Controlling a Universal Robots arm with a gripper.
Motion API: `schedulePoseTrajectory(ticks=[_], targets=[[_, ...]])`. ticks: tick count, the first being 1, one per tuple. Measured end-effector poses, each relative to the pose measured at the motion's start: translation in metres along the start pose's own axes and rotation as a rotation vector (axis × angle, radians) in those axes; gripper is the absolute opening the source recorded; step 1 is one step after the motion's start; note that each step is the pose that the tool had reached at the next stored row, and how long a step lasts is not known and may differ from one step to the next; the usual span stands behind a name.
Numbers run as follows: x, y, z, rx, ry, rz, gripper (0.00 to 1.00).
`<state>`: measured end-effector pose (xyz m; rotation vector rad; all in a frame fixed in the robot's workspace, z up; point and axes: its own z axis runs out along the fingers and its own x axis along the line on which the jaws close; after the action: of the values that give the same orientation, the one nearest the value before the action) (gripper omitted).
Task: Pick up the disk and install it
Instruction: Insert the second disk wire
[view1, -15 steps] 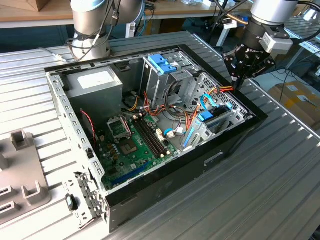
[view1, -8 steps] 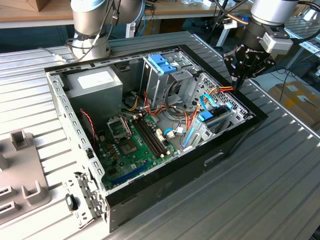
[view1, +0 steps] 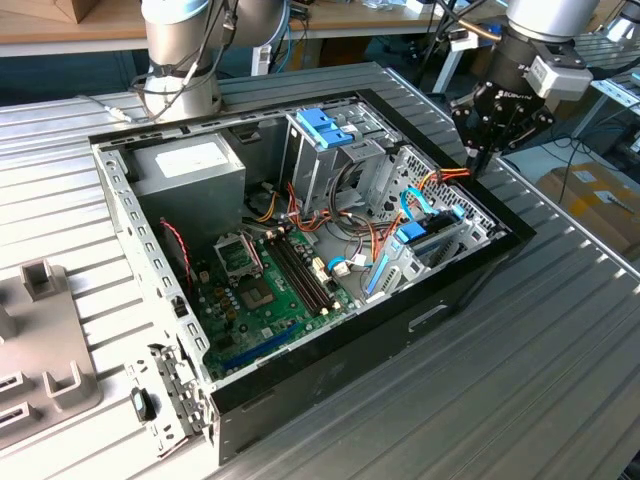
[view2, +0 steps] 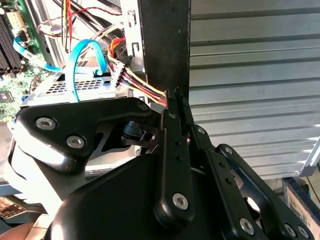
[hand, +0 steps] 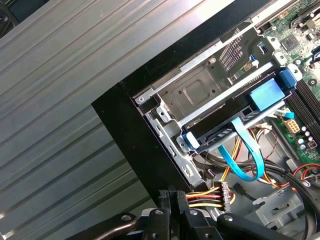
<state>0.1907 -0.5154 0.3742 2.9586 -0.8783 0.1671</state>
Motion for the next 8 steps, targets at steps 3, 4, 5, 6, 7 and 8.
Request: schedulePoseTrajectory(ticks=[3, 4, 5, 6, 7, 8], targets=[[-0.008, 0.0053, -0.0009, 0.0004, 0.0008, 0.0, 0.16], [-0.0107, 0.007, -0.0011, 0.0006, 0.001, 0.0, 0.16], [-0.015, 0.0098, -0.0015, 0.0007, 0.0012, 0.0, 0.16], [-0.0215, 0.0141, -0.002, 0.0008, 0.0012, 0.0, 0.16], [-0.0237, 0.0155, -0.0021, 0.0006, 0.0011, 0.002, 0.16], [-0.0247, 0.0161, -0.0021, 0.0003, 0.0011, 0.006, 0.16]])
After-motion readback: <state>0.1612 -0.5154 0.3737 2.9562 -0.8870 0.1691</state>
